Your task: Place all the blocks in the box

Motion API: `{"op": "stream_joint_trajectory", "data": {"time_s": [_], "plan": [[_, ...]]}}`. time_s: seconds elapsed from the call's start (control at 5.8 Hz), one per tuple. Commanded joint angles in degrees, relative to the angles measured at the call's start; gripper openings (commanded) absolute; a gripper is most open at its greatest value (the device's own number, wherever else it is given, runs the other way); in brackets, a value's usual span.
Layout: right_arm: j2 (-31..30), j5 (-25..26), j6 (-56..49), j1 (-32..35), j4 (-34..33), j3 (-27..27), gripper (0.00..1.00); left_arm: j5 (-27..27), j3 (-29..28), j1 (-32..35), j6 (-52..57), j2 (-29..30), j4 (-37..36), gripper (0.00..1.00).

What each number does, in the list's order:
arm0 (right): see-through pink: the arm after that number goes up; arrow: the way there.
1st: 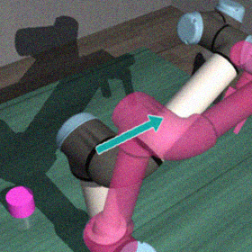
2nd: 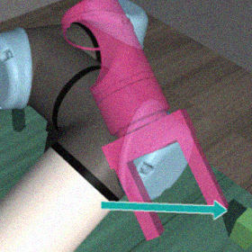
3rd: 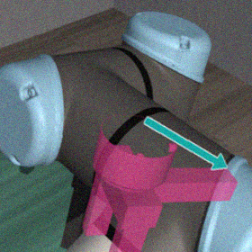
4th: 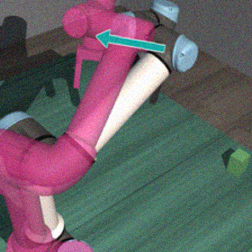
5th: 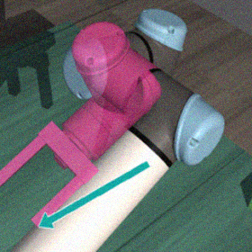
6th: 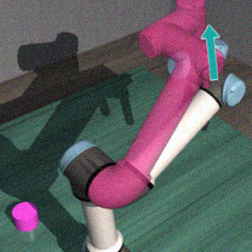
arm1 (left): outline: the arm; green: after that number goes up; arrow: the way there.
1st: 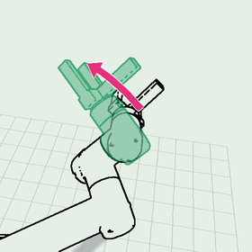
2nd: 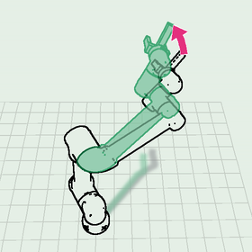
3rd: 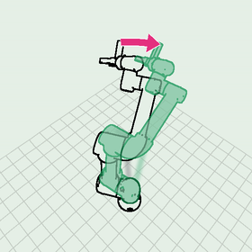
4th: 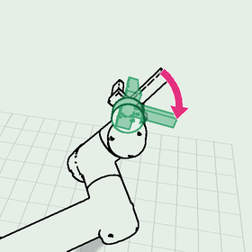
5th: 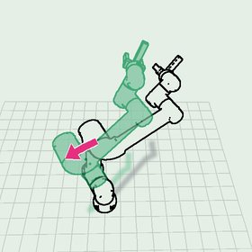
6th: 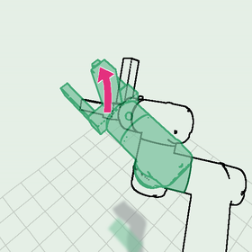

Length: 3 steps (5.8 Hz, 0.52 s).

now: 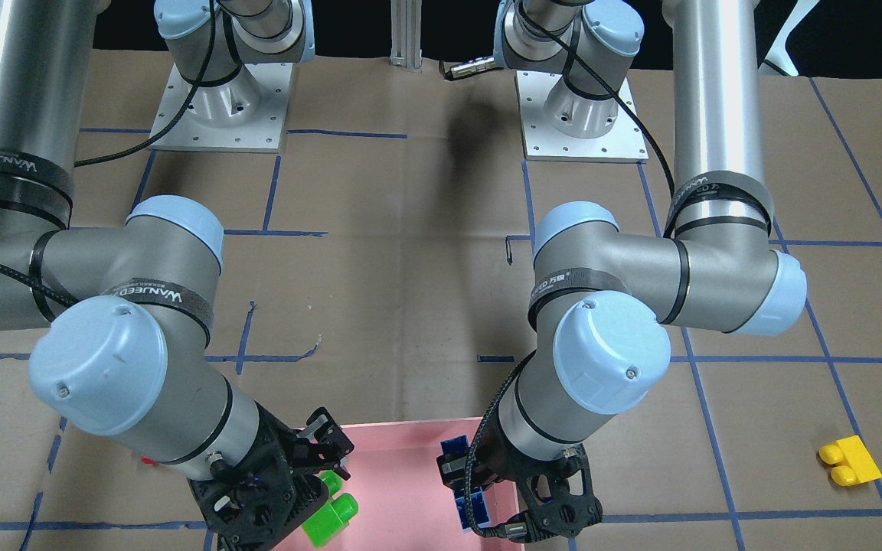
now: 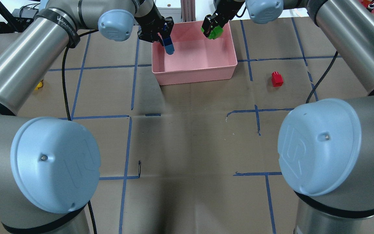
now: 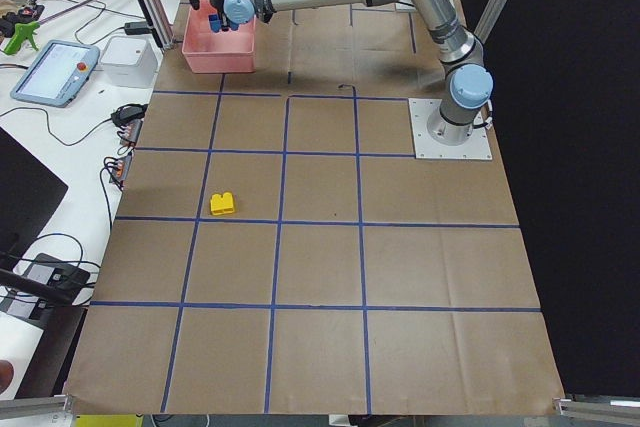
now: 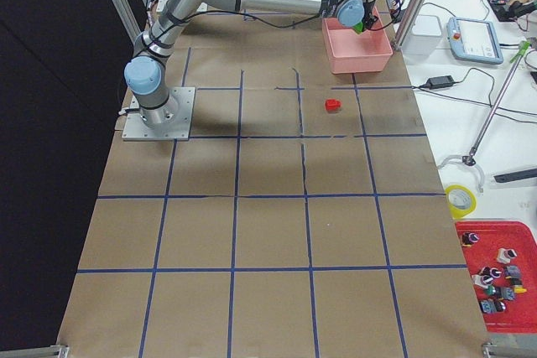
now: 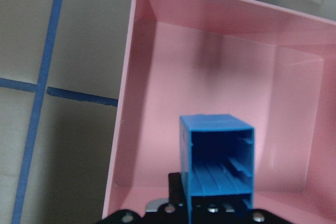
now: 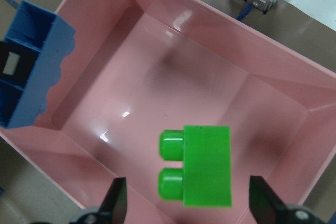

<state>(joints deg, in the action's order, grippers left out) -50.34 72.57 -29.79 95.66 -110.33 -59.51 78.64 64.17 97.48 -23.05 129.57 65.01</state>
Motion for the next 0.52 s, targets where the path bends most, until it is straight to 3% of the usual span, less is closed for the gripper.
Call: {"op": "stream_joint_trajectory", "data": {"time_s": [0.0, 0.34], "plan": [[-0.64, 0.2, -0.18, 0.06, 0.46, -0.25, 1.0, 0.19, -0.44, 0.16, -0.5, 0.16, -1.99, 0.99], [-2.65, 0.37, -0.44, -3.34, 1.95, -2.08, 1.0, 0.46, 0.51, -0.71, 1.33, -3.08, -1.2, 0.99]]}}
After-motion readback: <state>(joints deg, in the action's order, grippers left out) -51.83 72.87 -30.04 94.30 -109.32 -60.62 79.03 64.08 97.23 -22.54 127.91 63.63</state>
